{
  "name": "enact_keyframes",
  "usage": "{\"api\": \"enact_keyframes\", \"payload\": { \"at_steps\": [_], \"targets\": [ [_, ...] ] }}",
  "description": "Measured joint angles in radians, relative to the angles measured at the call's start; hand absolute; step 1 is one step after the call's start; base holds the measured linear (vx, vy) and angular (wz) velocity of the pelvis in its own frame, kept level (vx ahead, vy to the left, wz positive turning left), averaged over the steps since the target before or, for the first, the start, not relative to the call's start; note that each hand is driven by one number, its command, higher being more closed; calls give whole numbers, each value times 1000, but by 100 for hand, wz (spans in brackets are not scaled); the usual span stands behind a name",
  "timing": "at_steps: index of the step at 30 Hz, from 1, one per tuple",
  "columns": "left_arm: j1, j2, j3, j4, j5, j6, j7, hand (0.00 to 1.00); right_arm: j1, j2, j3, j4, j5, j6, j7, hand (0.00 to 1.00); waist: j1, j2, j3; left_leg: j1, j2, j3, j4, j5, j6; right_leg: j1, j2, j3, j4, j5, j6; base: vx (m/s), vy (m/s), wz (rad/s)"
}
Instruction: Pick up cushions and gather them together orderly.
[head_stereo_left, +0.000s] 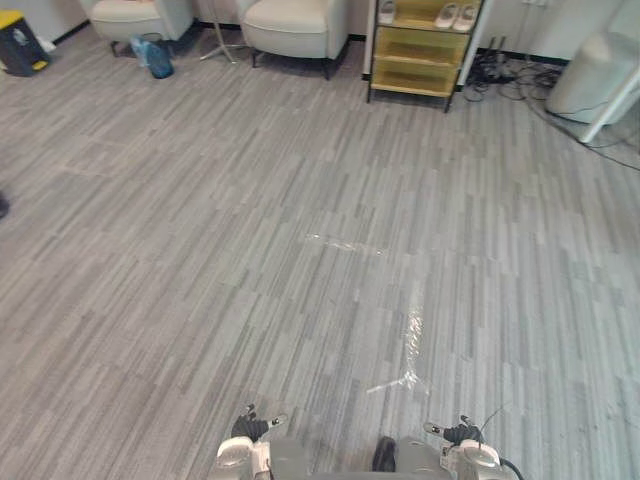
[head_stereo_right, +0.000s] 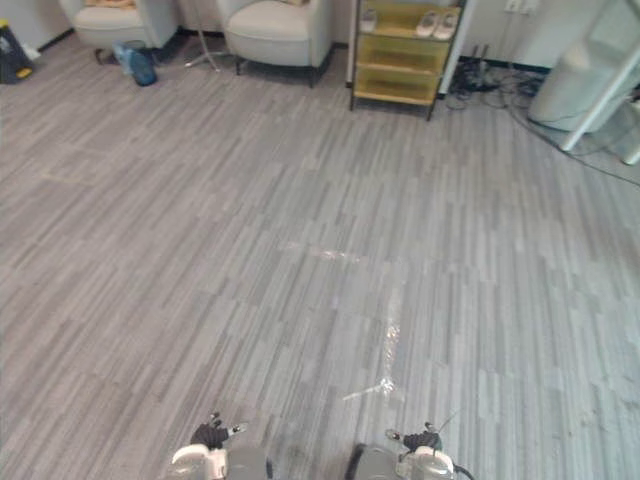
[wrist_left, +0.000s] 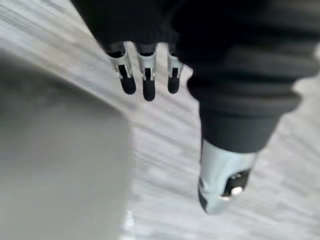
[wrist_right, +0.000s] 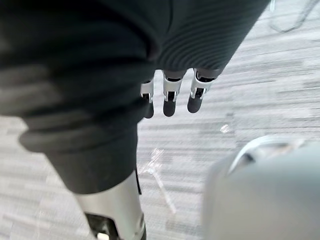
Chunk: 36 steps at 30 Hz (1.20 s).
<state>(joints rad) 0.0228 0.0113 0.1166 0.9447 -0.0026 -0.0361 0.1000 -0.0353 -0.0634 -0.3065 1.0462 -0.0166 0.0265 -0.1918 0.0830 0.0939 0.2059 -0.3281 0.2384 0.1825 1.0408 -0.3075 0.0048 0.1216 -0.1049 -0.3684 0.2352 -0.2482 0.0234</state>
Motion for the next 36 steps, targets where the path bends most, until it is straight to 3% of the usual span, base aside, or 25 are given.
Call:
{"api": "enact_keyframes", "payload": {
  "at_steps": [1, 2, 3, 4, 5, 6, 9, 11, 13, 14, 15, 17, 18, 20, 22, 23, 24, 26, 27, 29, 31, 33, 36],
  "targets": [
    [-2, 0, 1, -3, 0, -1, -1, 0, -7, 2, -1, 0, 2, 0, -4, 0, 3, -2, 2, -31, -12, 21, -62, -10, 0, 20, -8, -2, -17, 0, 0, 583, 81, -1],
    [-9, -1, 2, -14, 0, -3, -4, 0, -15, 5, -7, -4, 14, 0, -7, 0, 10, -7, 6, -74, -49, 40, -233, 2, -9, 55, -26, -9, -38, -1, 2, 471, 141, -8],
    [-10, -3, -2, -16, 1, -3, -4, 0, -11, 1, -11, -5, 17, -1, -8, 0, 22, -6, 6, -71, -94, 29, -513, 109, -41, 93, -30, -4, -54, -13, 24, 494, 160, -13],
    [-9, -3, -11, -16, -5, -6, -6, 0, -10, -1, -13, -3, 17, 0, -8, 0, 31, -4, 6, -55, -115, 5, -629, 291, -24, 120, -20, 12, -73, -30, 54, 513, 147, 2],
    [-24, 13, -22, -13, -5, -8, -5, 0, -13, 18, 1, 16, 17, 1, -8, 0, 31, -44, 7, -37, -149, 23, -633, 271, -9, 151, -51, 34, -104, -37, 62, 485, 104, 22],
    [-41, 24, -26, -8, 1, -9, -5, 0, -32, 28, 8, 26, 17, -1, -7, 0, 26, -72, 9, -40, -166, 21, -644, 255, -6, 143, -47, 69, -133, -14, 38, 534, 87, 25],
    [-48, 34, -14, -3, -1, -5, -7, 0, -52, 20, 4, 30, 16, 0, -8, 0, 40, -85, 9, -47, -162, 27, -509, 160, 32, 175, -55, 124, -117, 71, 90, 442, 86, 3],
    [-45, 40, -12, 4, -1, -2, -7, 0, -55, 20, 6, 30, 11, -2, -4, 0, 48, -84, 2, 12, -157, 49, -501, 96, 28, 139, -75, 190, 29, 90, 117, 433, 113, -26],
    [-40, 44, -20, 17, -2, 1, -8, 0, -54, 21, 9, 32, -7, -3, -2, 0, 43, -89, -6, 72, -162, 61, -545, 51, 18, 12, -113, 216, 302, 149, 177, 422, 100, -32],
    [-40, 50, -25, 27, -3, 4, -8, 0, -53, 21, 9, 37, -11, 0, -1, 0, 40, -90, -2, 125, -167, 66, -580, 30, 18, -95, -149, 207, 516, 148, 185, 349, 51, -23],
    [-39, 59, -37, 38, -2, 9, -7, 0, -49, 21, 10, 39, -13, 2, 1, 0, 33, -90, -2, 187, -174, 67, -614, 29, 16, -151, -173, 165, 623, 70, 138, 359, 18, -11],
    [-19, 72, -65, 41, -2, 11, -5, 0, -18, 17, 41, 38, -16, 2, 1, 0, 20, -85, -1, 309, -178, 75, -695, 30, 14, -213, -191, 54, 627, -19, 60, 395, -33, 5],
    [-19, 76, -66, 40, -3, 10, -4, 0, -16, 13, 48, 33, -22, 0, 3, 0, 19, -82, 0, 346, -174, 79, -723, 30, 13, -256, -182, 16, 572, -37, 40, 380, -105, 1],
    [-22, 79, -66, 40, -3, 10, 2, 0, -18, 0, 60, 33, -24, 0, 6, 0, 14, -78, 2, 383, -153, 79, -750, 30, 13, -338, -130, -5, 388, -26, 36, 352, -155, 10],
    [-17, 84, -73, 42, -2, 6, 4, 0, -22, -9, 75, 29, -24, -1, 6, 0, -2, -89, -1, 425, -140, 71, -786, 27, -18, -386, -66, 33, 92, 121, 34, 400, -206, 39],
    [-9, 90, -78, 46, -1, 6, 3, 0, -14, -12, 75, 31, -23, -1, 7, 0, -18, -107, -7, 450, -157, 41, -796, 5, -62, -384, -52, 85, 11, 316, 8, 381, -230, 34],
    [-10, 61, -74, 64, -4, 6, 4, 0, -21, -31, 74, 34, -24, -3, 9, 0, -19, -68, -10, 470, -125, 12, -801, -3, -76, -383, -29, 88, 61, 290, -25, 442, -270, 27],
    [-7, 39, -79, 70, 1, 5, 4, 0, -19, -55, 73, 33, -25, -7, 8, 0, -26, -28, -25, 470, -90, -20, -788, 1, -82, -383, -1, 85, 92, 210, -30, 325, -191, 12],
    [-12, 34, -82, 70, 1, 5, 4, 0, -17, -55, 71, 34, -24, -8, 8, 0, -27, -21, -28, 463, -77, -35, -761, 1, -83, -378, 6, 71, 95, 186, -36, 341, -231, 30],
    [-33, 30, -92, 68, 2, 5, 2, 0, -8, -41, 27, 30, -20, -10, 10, 0, -32, -10, -22, 370, -19, -83, -536, 14, -100, -321, 40, 28, 79, 156, -55, 366, -245, 35],
    [-36, 18, -72, 58, 3, 5, -1, 0, 8, -17, 31, 21, -19, -11, 5, 0, -22, -15, -9, 237, 35, -128, -199, 102, -88, -223, 72, 10, 45, 113, -75, 326, -138, 23],
    [-31, 12, -65, 29, 2, 4, -7, 0, 18, -12, 35, 16, -12, -10, 1, 0, -19, -21, -1, 159, 35, -140, -109, 45, -92, -151, 90, 13, 15, 95, -88, 274, -64, -5],
    [-28, 11, -65, 14, 0, 4, -9, 0, 8, 2, 29, 8, -4, -8, -5, 0, -3, -23, 1, 85, -46, -143, -332, 7, -83, -97, 84, 58, -31, 104, -68, 247, 53, -46]
  ]
}}
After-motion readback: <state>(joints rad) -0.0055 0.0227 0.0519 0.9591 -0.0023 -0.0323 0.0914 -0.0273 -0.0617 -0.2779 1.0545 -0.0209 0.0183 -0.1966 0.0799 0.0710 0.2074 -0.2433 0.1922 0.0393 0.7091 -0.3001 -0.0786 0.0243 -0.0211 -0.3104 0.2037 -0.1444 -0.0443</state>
